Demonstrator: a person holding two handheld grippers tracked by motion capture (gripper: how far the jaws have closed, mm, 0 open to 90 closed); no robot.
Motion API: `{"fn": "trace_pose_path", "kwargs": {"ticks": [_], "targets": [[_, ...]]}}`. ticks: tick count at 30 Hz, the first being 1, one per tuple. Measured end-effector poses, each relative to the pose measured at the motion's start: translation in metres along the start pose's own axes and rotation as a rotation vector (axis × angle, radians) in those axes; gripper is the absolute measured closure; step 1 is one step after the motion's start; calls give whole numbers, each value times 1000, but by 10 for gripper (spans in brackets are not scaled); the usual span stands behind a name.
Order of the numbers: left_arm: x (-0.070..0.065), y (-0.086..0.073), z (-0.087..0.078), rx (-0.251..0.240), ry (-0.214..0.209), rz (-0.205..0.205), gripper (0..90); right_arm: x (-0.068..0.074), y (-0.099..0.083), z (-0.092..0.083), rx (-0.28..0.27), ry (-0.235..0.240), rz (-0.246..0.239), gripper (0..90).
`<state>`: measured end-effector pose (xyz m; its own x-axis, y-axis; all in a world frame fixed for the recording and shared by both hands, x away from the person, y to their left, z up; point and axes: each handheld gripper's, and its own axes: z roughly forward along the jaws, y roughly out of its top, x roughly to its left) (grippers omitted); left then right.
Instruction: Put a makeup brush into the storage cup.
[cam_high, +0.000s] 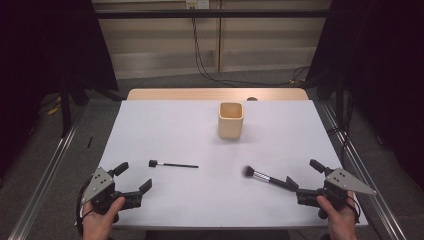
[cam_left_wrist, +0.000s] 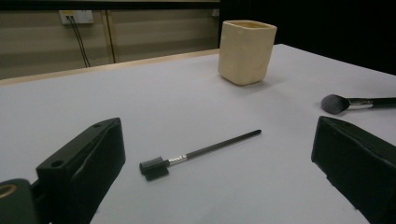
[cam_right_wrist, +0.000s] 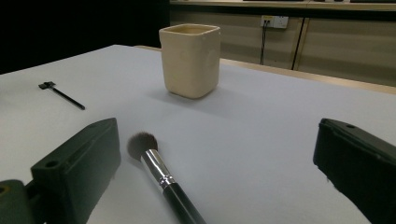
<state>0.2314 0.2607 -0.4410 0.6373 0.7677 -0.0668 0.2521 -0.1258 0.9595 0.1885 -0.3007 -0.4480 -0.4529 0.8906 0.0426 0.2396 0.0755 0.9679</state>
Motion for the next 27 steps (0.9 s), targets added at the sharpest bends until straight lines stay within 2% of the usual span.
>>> {"fn": "trace_pose_path", "kwargs": {"ticks": [4,7,13,17,22,27], "targets": [[1,0,0,0,10,-6,28,-1,-1,0,-4,7,13,4],[2,0,2,10,8,4,28,-3,-1,0,-2,11,10,4],[2,0,-1,7,5,-4,31,-1,-1,2,-2,21,21,4],[-1,4,-1,-5,3,31,30,0,-1,2,-2,30,27,4],[-5,7,-1,-11,-3,38,29,3,1,1,-11,36,18,3],[-2,13,3,-24,-20,35,26,6,1,4,-11,47,16,4]]}}
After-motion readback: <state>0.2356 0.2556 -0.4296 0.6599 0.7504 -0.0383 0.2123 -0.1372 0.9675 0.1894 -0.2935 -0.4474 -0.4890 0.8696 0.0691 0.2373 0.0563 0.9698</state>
